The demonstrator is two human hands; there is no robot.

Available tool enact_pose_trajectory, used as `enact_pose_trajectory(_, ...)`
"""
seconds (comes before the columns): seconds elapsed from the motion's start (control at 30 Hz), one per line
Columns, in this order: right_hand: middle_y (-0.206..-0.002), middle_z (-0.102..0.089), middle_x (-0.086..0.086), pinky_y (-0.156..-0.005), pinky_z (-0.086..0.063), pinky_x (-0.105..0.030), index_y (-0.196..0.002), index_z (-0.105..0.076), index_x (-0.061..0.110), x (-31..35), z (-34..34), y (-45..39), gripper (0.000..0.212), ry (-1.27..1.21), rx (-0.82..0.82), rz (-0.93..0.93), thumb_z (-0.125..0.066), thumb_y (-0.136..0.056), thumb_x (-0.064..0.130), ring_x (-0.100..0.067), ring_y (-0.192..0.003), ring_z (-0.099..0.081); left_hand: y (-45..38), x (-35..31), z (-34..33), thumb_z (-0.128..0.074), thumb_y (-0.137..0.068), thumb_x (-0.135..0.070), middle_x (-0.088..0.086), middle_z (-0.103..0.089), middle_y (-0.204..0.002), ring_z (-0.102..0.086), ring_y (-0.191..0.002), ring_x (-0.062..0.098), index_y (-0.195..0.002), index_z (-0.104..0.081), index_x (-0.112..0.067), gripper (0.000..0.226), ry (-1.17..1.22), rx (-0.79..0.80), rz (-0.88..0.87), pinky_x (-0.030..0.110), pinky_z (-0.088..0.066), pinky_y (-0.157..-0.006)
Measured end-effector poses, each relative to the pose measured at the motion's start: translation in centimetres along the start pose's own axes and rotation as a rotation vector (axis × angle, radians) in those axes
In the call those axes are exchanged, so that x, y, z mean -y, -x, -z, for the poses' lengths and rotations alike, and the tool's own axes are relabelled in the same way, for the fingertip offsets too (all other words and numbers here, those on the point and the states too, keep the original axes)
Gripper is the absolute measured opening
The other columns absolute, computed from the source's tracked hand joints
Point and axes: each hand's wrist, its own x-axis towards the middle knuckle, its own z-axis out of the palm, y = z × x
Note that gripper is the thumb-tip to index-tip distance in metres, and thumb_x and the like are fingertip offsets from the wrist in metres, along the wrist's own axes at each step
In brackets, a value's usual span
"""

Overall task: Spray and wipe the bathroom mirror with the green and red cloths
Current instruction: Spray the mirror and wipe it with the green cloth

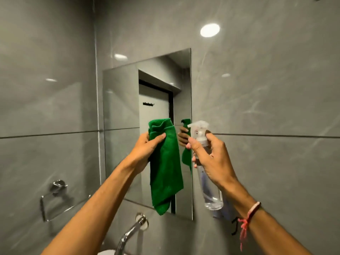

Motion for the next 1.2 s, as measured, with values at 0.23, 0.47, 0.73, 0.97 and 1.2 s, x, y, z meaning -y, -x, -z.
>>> enact_pose_trajectory(0.23, -0.081, -0.073, -0.006, -0.06, -0.062, -0.037, -0.105, -0.068, 0.02, -1.0, -0.7, 1.2, 0.02, 0.162, 0.064, 0.01, -0.068, -0.096, 0.038, -0.023, -0.069, -0.071, -0.2, -1.4, 1.6, -0.065, -0.095, -0.021, 0.001, -0.082, -0.093, -0.078, -0.085, 0.014, -0.107, -0.071, -0.016, 0.014, 0.059, -0.049, 0.0, 0.026, -0.062, -0.065)
enact_pose_trajectory(0.47, -0.08, -0.073, -0.007, -0.063, -0.061, -0.046, -0.106, -0.07, 0.026, -2.5, 0.0, 4.3, 0.016, 0.177, 0.126, -0.005, -0.071, -0.094, 0.036, -0.026, -0.07, -0.069, -0.2, -1.5, 1.8, -0.063, -0.097, -0.018, -0.002, -0.081, -0.089, -0.077, -0.083, 0.012, -0.101, -0.07, -0.018, 0.008, 0.068, -0.085, 0.001, 0.026, -0.063, -0.069)
enact_pose_trajectory(0.73, -0.082, -0.074, -0.005, -0.061, -0.061, -0.047, -0.097, -0.072, 0.031, -5.1, 1.4, 10.9, 0.02, 0.169, 0.229, -0.132, -0.072, -0.088, 0.048, -0.024, -0.069, -0.07, 0.8, 1.1, 0.1, -0.061, -0.097, -0.015, -0.003, -0.081, -0.082, -0.078, -0.078, 0.011, -0.101, -0.07, -0.015, 0.009, 0.113, -0.096, 0.061, 0.025, -0.061, -0.064)
enact_pose_trajectory(0.97, -0.084, -0.077, 0.003, -0.074, -0.06, -0.029, -0.099, -0.076, 0.018, -9.6, 5.8, 19.3, 0.01, 0.143, 0.156, -0.385, -0.067, -0.098, 0.023, -0.014, -0.078, -0.076, 5.4, 7.5, -3.3, -0.064, -0.095, -0.012, 0.003, -0.081, -0.091, -0.077, -0.087, 0.016, -0.11, -0.07, -0.004, 0.017, 0.204, -0.09, 0.15, 0.033, -0.063, -0.077)
enact_pose_trajectory(1.2, -0.086, -0.081, 0.0, -0.081, -0.062, -0.044, -0.09, -0.082, 0.018, -16.5, 9.6, 29.4, 0.008, 0.21, 0.1, -0.7, -0.081, -0.085, 0.011, -0.018, -0.083, -0.076, 13.0, 18.4, -7.6, -0.068, -0.092, -0.009, 0.005, -0.081, -0.097, -0.077, -0.093, 0.019, -0.117, -0.068, -0.002, 0.026, 0.251, 0.009, 0.385, 0.033, -0.062, -0.082)
